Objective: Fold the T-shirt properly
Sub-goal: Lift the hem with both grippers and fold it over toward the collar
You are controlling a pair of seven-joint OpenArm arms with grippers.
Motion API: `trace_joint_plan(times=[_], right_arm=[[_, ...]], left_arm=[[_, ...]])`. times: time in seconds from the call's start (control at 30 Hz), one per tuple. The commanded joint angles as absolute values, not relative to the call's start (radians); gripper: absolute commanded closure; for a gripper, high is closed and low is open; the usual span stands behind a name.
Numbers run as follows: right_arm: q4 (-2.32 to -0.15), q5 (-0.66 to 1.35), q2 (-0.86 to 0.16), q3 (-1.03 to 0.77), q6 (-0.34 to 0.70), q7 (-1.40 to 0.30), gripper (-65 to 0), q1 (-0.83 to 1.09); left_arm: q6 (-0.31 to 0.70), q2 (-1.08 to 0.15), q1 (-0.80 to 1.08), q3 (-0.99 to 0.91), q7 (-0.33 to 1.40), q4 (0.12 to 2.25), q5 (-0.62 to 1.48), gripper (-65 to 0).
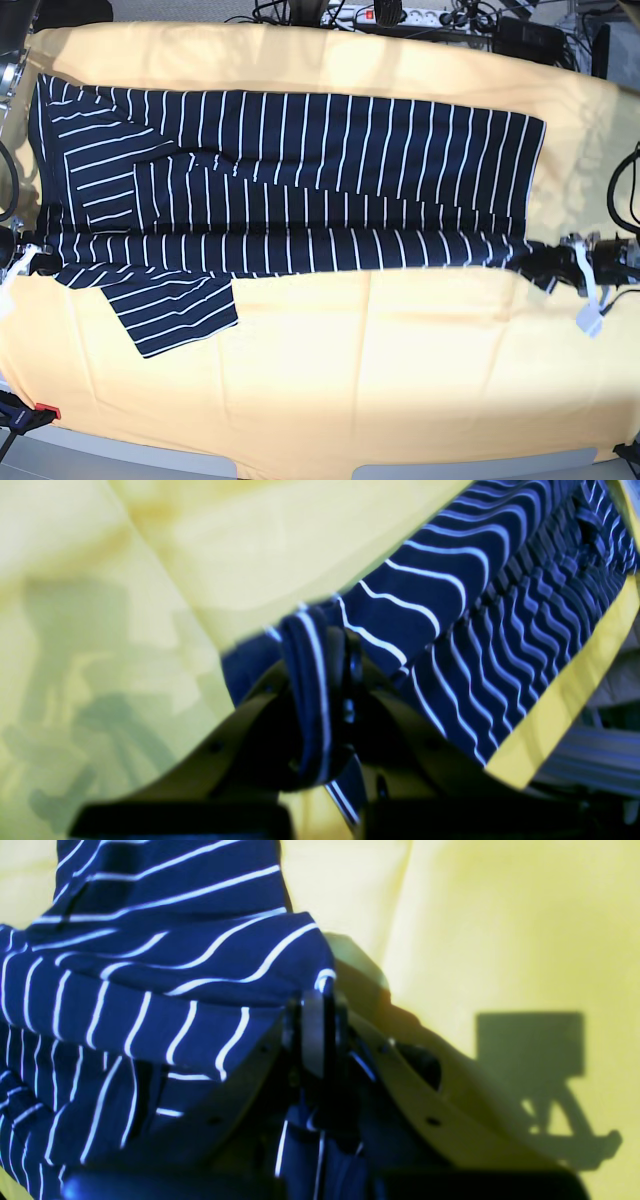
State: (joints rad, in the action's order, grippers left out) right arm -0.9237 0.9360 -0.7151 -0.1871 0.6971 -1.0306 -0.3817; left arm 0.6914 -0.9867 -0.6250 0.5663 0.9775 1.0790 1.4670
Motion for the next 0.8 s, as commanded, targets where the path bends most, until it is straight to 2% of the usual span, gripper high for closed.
trace_joint_plan(times=[0.0,0.23,0.63,0.77], right_arm=[[-0.942,0.95,-0.749,-0.196,0.698,-1.019,0.0,-0.407],[-0.942,0.982,-0.751,-0.196,0.698,-1.129,0.0,-0.406],[-0.942,0.992,-0.804,-0.196,0.698,-1.126,0.0,-0.373],[-0.942,0.991,-0.802,-0.195,0.698,-1.092,0.0,-0.348]], left_arm=[[0.698,-1.014,-0.633,0.553,0.979,1.114,1.484,0.0],[0.698,-1.019,-0.559,0.553,1.031,1.3,1.484,0.0],[0.698,-1.039,-0.535,0.553,1.005,1.291,1.394,0.0],[0.698,-1.039,-0.499,0.553,1.111,1.291,1.394,0.0]])
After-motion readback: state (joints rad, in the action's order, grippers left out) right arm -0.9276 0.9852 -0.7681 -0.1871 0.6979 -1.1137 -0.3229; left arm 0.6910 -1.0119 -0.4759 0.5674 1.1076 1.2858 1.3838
